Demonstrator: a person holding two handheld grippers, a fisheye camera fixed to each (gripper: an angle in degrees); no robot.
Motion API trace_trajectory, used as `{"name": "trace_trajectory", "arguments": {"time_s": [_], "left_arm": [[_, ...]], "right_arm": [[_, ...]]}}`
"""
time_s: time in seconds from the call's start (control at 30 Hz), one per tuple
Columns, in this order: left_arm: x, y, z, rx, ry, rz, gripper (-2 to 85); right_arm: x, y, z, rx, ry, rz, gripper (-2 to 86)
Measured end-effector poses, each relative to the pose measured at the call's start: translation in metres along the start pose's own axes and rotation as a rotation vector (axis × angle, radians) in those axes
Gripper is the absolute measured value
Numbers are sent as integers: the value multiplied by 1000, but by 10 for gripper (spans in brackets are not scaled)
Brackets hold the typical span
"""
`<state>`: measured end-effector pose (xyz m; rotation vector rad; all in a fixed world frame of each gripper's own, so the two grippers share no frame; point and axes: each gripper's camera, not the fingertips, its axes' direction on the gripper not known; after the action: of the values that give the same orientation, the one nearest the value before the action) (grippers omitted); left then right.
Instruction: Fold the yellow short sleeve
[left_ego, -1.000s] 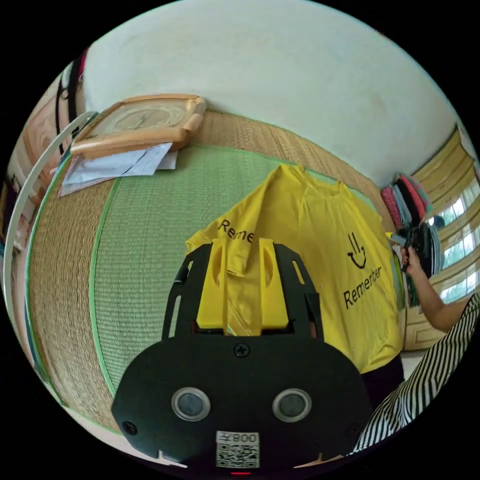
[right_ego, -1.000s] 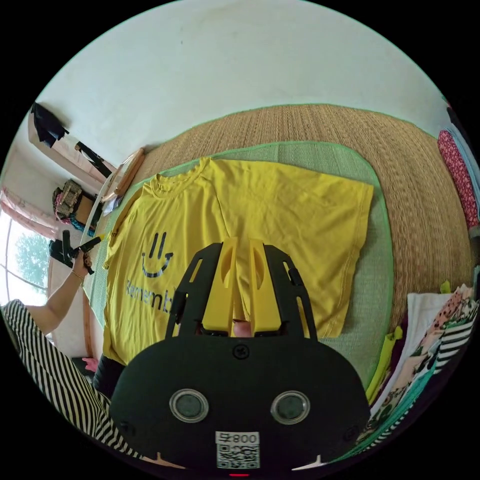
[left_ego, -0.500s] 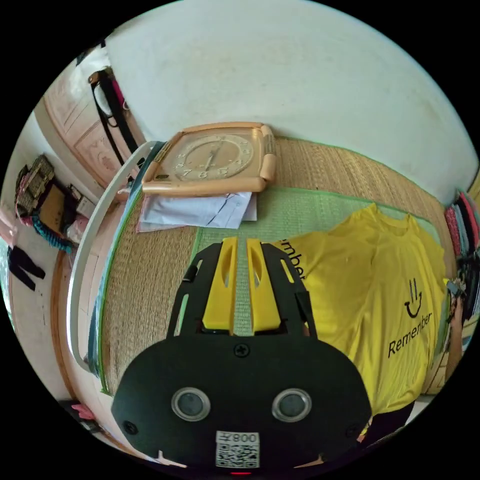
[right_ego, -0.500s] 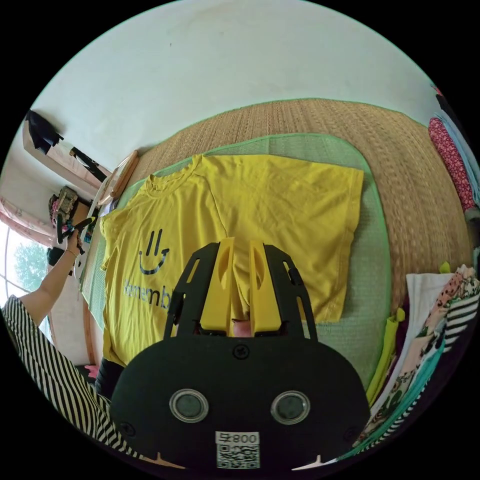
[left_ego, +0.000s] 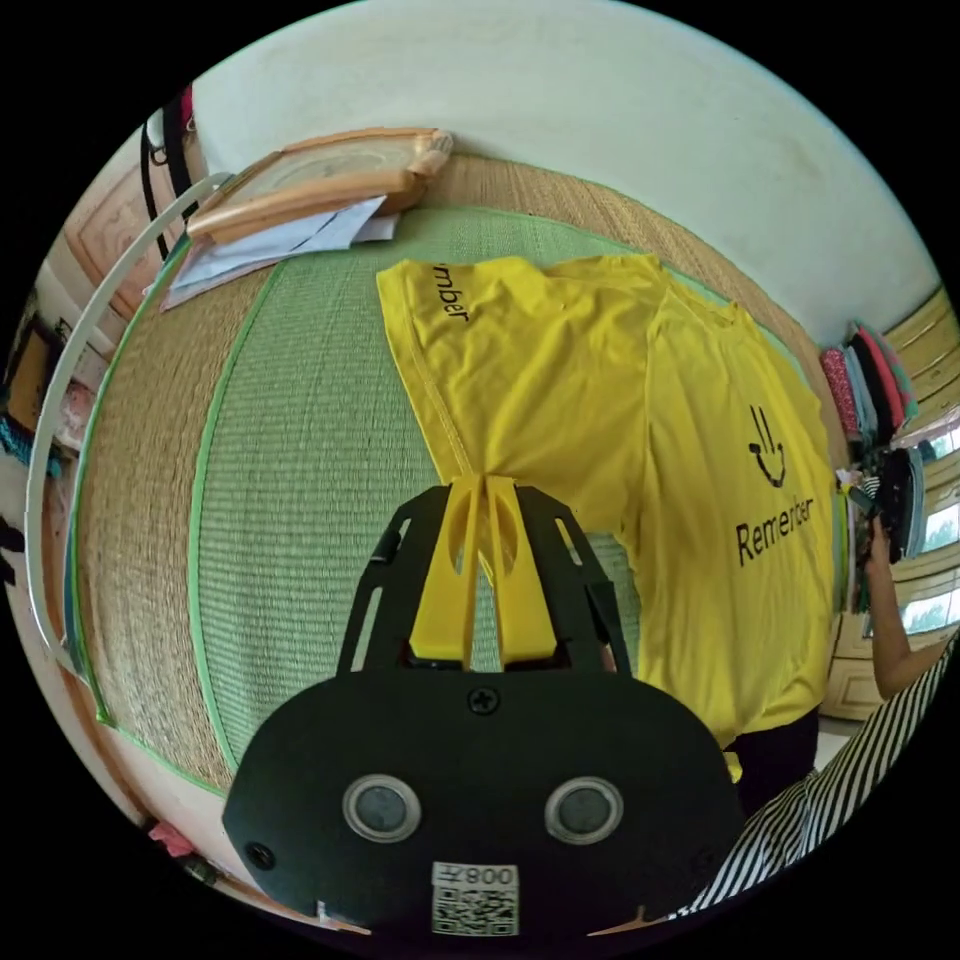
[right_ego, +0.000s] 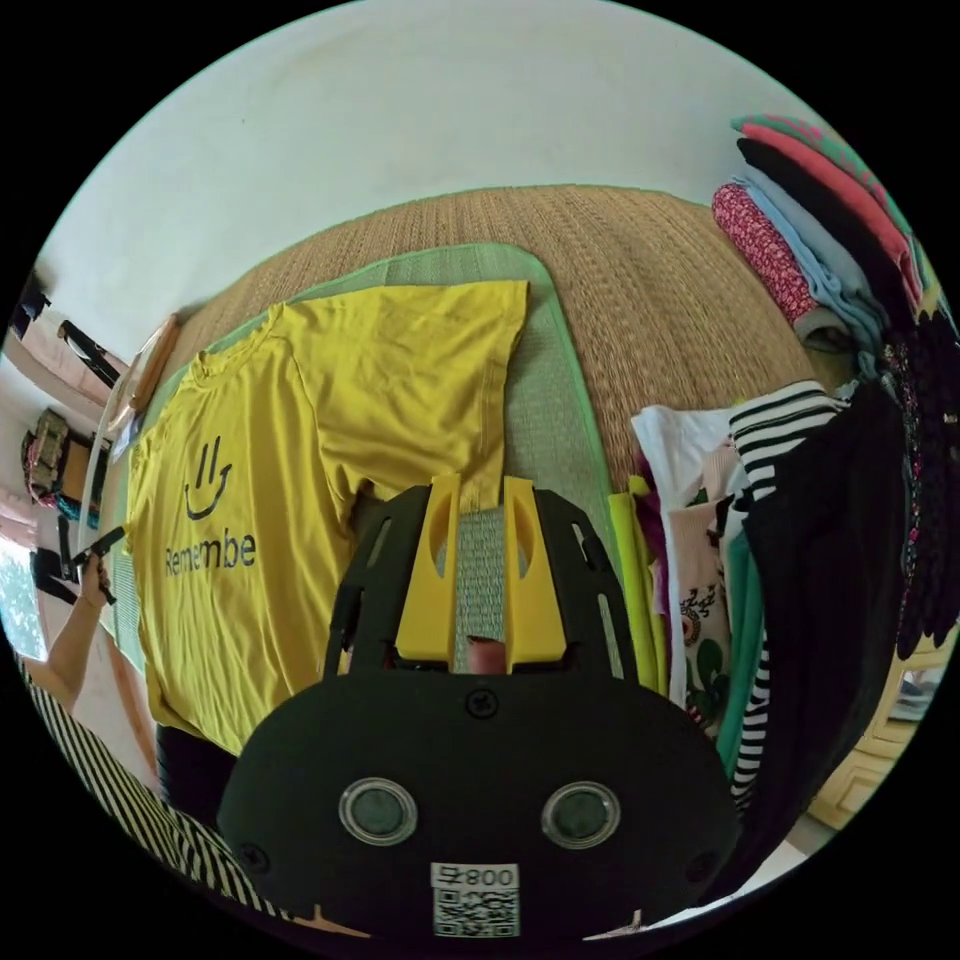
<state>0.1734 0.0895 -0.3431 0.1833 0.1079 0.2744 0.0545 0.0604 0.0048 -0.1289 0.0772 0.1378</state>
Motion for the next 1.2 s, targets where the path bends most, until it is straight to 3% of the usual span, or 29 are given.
{"name": "trace_trajectory", "arguments": {"time_s": [0.07, 0.23, 0.53, 0.73, 1.0, 1.2], "left_arm": [[-1, -1, 3, -7, -7, 16, 12], [-1, -2, 10, -28, -115, 32, 7], [-13, -12, 15, 38, -47, -57, 12], [-19, -7, 8, 196, 44, -104, 10], [17, -106, 72, 199, 194, 48, 4], [43, -186, 125, 172, 179, 134, 4]], "right_arm": [[-7, 1, 15, -53, 76, -31, 68], [0, 23, 21, -76, 29, -5, 23], [5, 33, 16, -54, 22, 37, 1], [-8, 35, 6, 41, -93, 43, 0], [-140, -93, 65, 57, -252, -238, 1], [-243, -152, 124, 38, -252, -391, 1]]}}
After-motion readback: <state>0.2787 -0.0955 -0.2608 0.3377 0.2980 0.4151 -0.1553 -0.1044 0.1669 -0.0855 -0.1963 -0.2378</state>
